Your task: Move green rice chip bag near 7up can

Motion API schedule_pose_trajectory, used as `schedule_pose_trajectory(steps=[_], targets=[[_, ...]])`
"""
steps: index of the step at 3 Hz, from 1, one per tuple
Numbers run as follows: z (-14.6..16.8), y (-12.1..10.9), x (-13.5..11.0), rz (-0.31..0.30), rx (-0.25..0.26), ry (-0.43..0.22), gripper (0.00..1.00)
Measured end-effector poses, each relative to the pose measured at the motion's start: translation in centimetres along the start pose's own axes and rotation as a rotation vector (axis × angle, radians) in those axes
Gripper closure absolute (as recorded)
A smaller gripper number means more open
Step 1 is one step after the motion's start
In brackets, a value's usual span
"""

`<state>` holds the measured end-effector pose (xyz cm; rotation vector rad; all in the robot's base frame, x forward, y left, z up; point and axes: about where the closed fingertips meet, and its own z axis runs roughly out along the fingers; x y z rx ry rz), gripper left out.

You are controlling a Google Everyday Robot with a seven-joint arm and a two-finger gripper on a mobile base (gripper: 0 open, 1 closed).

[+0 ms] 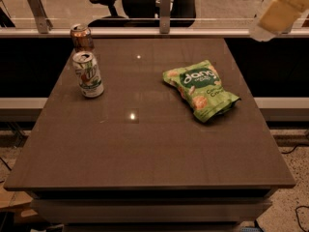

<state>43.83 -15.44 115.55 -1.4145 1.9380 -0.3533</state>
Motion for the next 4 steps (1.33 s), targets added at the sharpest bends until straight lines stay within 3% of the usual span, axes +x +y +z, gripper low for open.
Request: schedule_pose_trajectory(steps=[2, 3, 4], targets=[[-0.5, 0.0, -0.4, 0.025, 0.007, 0.002, 0.00], [0.2, -0.6, -1.1, 0.087, 0.003, 0.009, 0.00], [3.7, -1.5, -2.0, 0.225, -0.037, 0.050, 0.00]])
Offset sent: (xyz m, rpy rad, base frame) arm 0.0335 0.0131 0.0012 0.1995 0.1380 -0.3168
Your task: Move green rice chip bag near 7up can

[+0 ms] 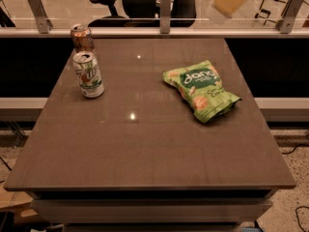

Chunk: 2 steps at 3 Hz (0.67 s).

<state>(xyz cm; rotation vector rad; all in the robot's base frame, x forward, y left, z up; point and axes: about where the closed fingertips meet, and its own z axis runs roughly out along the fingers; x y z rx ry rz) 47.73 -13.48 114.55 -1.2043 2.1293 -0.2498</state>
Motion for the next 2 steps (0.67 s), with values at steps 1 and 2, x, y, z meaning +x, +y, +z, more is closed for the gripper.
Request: schedule_pose_trajectory(steps=[1, 2], targets=[[4.2, 0.1, -0.8, 0.139, -0.036, 0.054, 0.00], [7.6, 1.1, -1.8, 0.233, -0.043, 0.173, 0.00]])
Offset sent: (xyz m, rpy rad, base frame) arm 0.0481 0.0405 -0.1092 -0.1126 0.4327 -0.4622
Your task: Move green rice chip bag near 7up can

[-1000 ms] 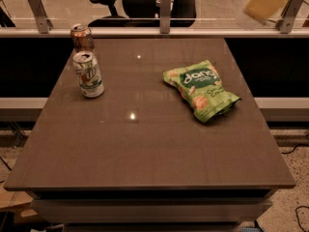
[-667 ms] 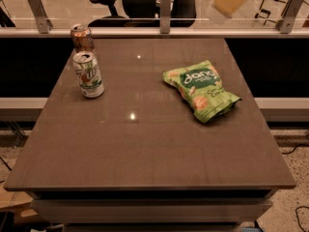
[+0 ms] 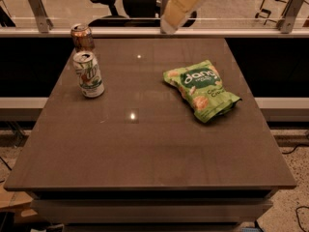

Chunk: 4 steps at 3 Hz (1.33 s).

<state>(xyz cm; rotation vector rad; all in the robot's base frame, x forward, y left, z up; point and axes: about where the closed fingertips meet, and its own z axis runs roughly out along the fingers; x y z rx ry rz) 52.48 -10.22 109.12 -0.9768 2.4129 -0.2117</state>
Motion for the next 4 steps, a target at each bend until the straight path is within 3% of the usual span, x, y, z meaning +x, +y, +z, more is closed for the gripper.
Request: schedule_pose_trajectory(steps=[1, 2, 3, 4], targets=[[2.7, 0.1, -1.7, 0.046, 0.035, 0.077, 0.00], [3.8, -1.3, -1.6, 0.072, 0.053, 0.109, 0.00], [4.9, -3.6, 0.1, 0.088, 0.044, 0.142, 0.00], [6.2, -5.0, 2.5, 0.085, -0.010, 0.171, 0.00]])
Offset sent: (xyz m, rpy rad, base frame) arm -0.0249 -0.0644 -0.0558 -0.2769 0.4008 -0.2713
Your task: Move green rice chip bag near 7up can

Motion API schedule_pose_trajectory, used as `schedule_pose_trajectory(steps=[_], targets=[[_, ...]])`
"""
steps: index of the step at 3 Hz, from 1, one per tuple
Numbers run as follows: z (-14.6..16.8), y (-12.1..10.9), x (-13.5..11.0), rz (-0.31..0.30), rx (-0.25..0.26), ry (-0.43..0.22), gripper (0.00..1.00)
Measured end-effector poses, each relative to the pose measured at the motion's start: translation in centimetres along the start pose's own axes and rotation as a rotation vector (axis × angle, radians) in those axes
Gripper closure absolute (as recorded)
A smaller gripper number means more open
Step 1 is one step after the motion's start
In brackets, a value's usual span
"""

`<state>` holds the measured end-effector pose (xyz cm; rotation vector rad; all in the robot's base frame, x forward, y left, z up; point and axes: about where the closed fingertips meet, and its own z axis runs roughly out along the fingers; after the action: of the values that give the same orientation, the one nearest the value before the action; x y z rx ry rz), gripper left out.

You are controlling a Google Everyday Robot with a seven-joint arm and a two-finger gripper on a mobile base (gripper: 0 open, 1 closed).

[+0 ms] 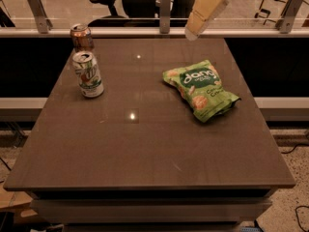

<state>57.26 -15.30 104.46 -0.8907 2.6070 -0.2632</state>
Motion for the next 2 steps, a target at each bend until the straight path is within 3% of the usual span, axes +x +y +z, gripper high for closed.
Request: schedule_pose_trajectory(steps=[2], targets=[[3.6, 1.7, 5.7, -0.079, -0.178, 0.079, 0.00]])
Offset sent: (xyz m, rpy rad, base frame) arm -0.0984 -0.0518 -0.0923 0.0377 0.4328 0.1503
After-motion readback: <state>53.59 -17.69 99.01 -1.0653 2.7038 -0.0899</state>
